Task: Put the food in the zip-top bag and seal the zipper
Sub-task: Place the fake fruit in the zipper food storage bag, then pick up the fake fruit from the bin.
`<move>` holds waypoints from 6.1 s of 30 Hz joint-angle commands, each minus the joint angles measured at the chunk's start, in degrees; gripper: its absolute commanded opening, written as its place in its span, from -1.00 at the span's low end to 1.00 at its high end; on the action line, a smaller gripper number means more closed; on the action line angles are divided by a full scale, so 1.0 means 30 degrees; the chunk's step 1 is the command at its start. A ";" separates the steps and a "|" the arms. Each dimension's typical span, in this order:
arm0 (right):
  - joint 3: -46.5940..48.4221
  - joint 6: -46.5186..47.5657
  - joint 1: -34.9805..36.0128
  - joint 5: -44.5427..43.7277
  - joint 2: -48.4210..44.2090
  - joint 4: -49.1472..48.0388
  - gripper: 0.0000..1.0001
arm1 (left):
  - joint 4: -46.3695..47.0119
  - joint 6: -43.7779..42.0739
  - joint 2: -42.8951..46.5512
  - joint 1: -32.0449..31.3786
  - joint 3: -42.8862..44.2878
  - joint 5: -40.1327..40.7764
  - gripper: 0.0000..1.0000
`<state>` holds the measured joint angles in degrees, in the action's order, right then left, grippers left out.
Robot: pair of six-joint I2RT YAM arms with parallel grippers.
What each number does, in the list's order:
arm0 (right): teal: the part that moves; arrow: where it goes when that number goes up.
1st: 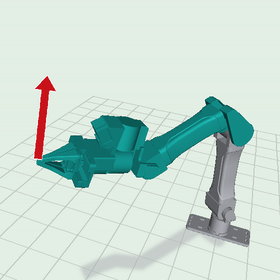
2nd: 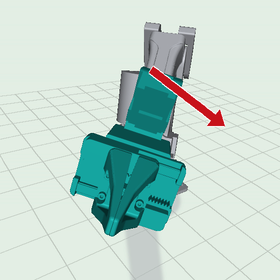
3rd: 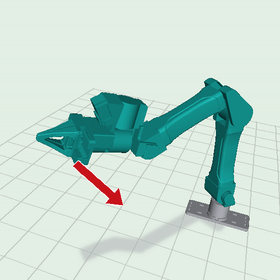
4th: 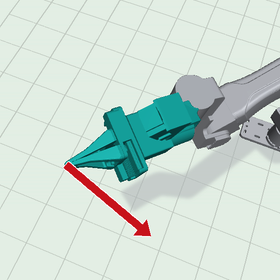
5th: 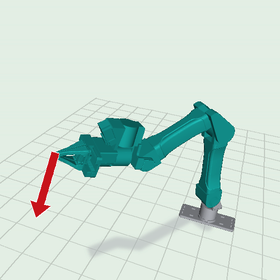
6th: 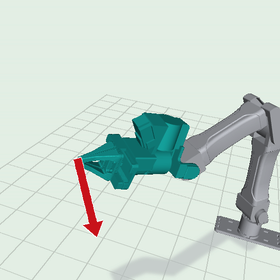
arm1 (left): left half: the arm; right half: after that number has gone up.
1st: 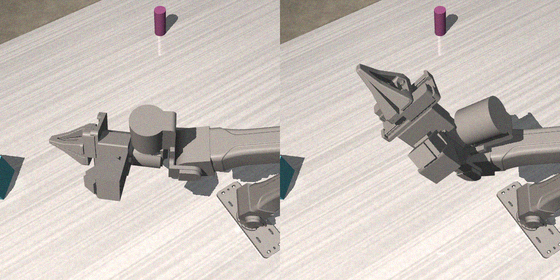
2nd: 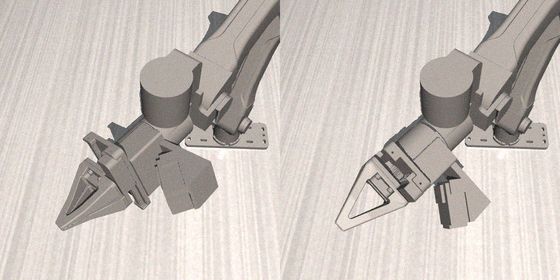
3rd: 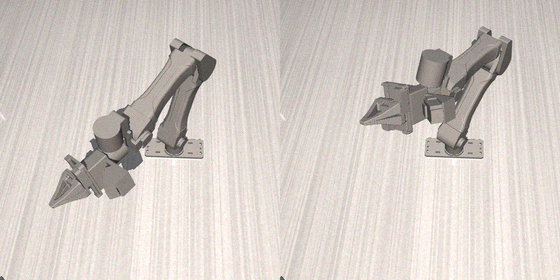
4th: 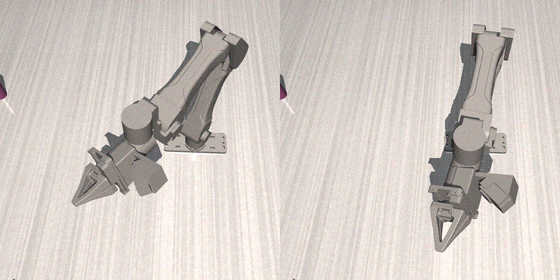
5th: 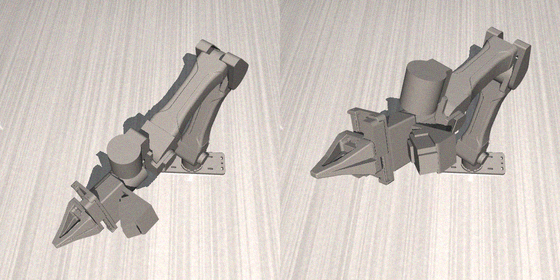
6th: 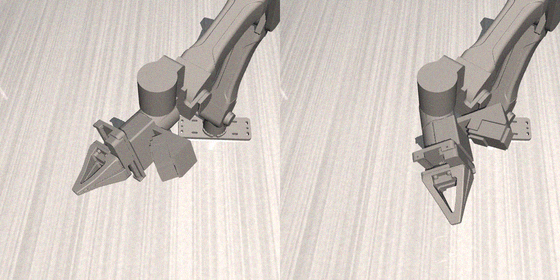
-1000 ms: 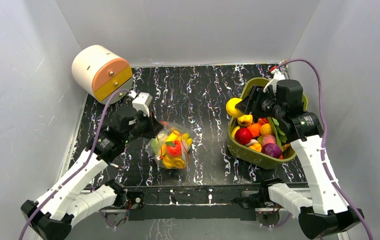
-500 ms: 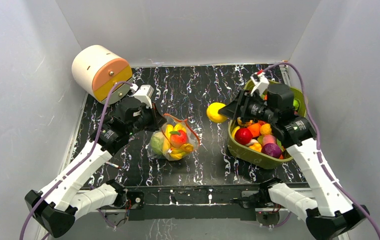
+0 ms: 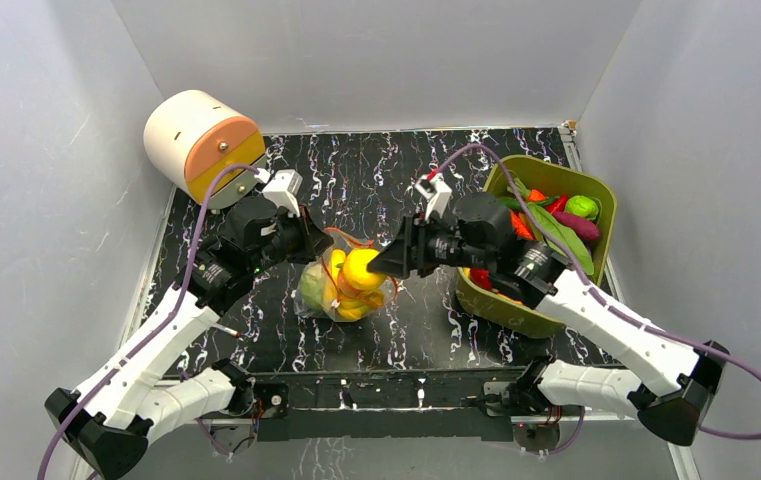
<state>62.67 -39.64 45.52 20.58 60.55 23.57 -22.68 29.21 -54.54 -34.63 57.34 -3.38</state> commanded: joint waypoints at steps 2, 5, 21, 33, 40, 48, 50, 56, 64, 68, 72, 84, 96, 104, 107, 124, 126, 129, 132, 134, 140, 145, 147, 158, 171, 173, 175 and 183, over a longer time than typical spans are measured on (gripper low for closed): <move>0.0378 -0.0168 0.2392 -0.2214 0.0855 -0.2266 -0.30 | 0.0109 0.0145 0.0587 -0.0011 0.0398 -0.0481 -1.00; 0.0643 0.0310 0.3066 -0.3223 0.1501 -0.2278 -0.29 | -0.0055 -0.0019 0.0767 -0.0014 0.0398 -0.0593 -1.00; -0.0180 0.3192 0.4574 -0.7134 0.2625 -0.4255 -0.28 | -0.0935 -0.0546 0.1671 -0.0035 0.0457 -0.2146 -1.00; -0.1754 0.5095 0.5650 -0.9314 0.3298 -0.6597 -0.26 | -0.0362 0.0982 0.1923 -0.0028 0.0855 -0.4437 -1.00; -0.2235 0.5302 0.5744 -0.9767 0.3274 -0.7037 -0.22 | -0.0235 0.1536 0.2321 -0.0028 0.0673 -0.4708 -1.00; -0.2224 0.6675 0.5804 -1.0840 0.4036 -0.7368 0.11 | -0.0229 0.1773 0.2596 -0.0037 0.0596 -0.4292 -1.00; -0.1333 0.6295 0.5804 -1.0358 0.4244 -0.6296 0.25 | -0.0377 0.1663 0.2692 -0.0042 0.0456 -0.4024 -1.00; -0.0085 0.4900 0.5805 -0.9383 0.3695 -0.4465 0.47 | -0.0860 0.0880 0.2899 -0.0029 -0.0035 -0.2770 -1.00; 0.0681 0.3764 0.5782 -0.8315 0.2071 -0.2964 0.46 | -0.1635 -0.0134 0.2815 -0.0039 -0.0155 -0.1764 -1.00; 0.1576 0.4158 0.5774 -0.8953 0.1724 -0.1658 0.42 | -0.1952 -0.0694 0.2781 -0.0029 -0.0185 -0.1284 -1.00; 0.2796 0.4654 0.5674 -1.0716 0.2065 0.0596 0.34 | -0.1996 -0.1528 0.2764 -0.0029 -0.0415 -0.1144 -1.00; 0.5689 0.4955 0.2061 -1.6765 0.2507 0.7215 0.07 | -0.1713 -0.4370 0.3737 -0.0029 -0.2470 -0.1322 -1.00; 0.4949 0.6449 -0.4205 -1.7975 0.2816 0.9132 0.04 | 0.0070 -0.5013 0.5542 -0.0026 -0.5491 -0.1555 -1.00; 0.3716 0.7103 -0.8052 -1.4961 0.3604 0.8911 0.06 | -0.0040 -0.5134 0.5656 -0.0024 -0.5532 -0.1641 -1.00; 0.3504 0.7144 -0.8471 -1.5032 0.4095 0.9431 0.06 | -0.0145 -0.5152 0.5764 -0.0043 -0.5524 -0.1542 -1.00; 0.1950 0.7425 -1.0186 -1.7475 0.6448 1.0601 0.14 | -0.0146 -0.5138 0.6239 -0.0032 -0.5595 -0.1550 -1.00; 0.1699 0.7517 -1.0429 -1.7401 0.6773 1.0403 0.14 | -0.0148 -0.5138 0.6257 -0.0028 -0.5605 -0.1497 -1.00; 0.1433 0.7656 -1.0703 -1.7638 0.7141 1.0134 0.16 | -0.0188 -0.5109 0.6261 -0.0035 -0.5607 -0.1589 -1.00; 0.1047 0.7809 -1.0918 -1.8485 0.7251 0.9689 0.25 | -0.0165 -0.5101 0.6258 -0.0028 -0.5635 -0.1615 -1.00; 0.0759 0.8022 -1.1166 -1.8356 0.7293 0.9317 0.26 | -0.0118 -0.5108 0.6221 -0.0028 -0.5629 -0.1628 -1.00; 0.0407 0.8183 -1.1333 -1.7959 0.7526 0.8944 0.31 | -0.0176 -0.5094 0.6246 -0.0036 -0.5592 -0.1601 -1.00; 0.0339 0.8109 -1.1349 -1.8092 0.7546 0.9105 0.38 | -0.0176 -0.5077 0.6458 -0.0029 -0.5632 -0.1480 -1.00; 0.0209 0.8145 -1.1357 -1.8044 0.7530 0.9076 0.40 | -0.0183 -0.5078 0.6490 -0.0034 -0.5634 -0.1453 -1.00; 0.0259 0.8095 -1.1353 -1.7831 0.7193 0.9113 0.13 | -0.0227 -0.5077 0.6554 -0.0050 -0.5630 -0.1365 -1.00; 0.0000 0.8696 -1.1334 -1.7149 0.5275 0.8148 -0.08 | -0.0216 -0.5035 0.6550 -0.0028 -0.5628 -0.1233 -1.00; -0.0010 0.8701 -1.1342 -1.7080 0.5327 0.8167 -0.09 | -0.0205 -0.5050 0.6561 -0.0038 -0.5617 -0.1204 -1.00; -0.0003 0.8643 -1.1335 -1.7112 0.5451 0.8182 -0.08 | -0.0232 -0.5046 0.6551 -0.0050 -0.5626 -0.1189 -1.00; 0.1400 0.7136 -1.1342 -1.7691 0.7475 1.0746 0.35 | -0.0248 -0.5004 0.6538 -0.0028 -0.5615 -0.1193 -1.00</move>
<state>63.00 -15.44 11.70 -31.09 80.75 52.05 -23.64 14.52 -35.68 -34.63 40.49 -7.66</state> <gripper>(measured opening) 0.650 0.009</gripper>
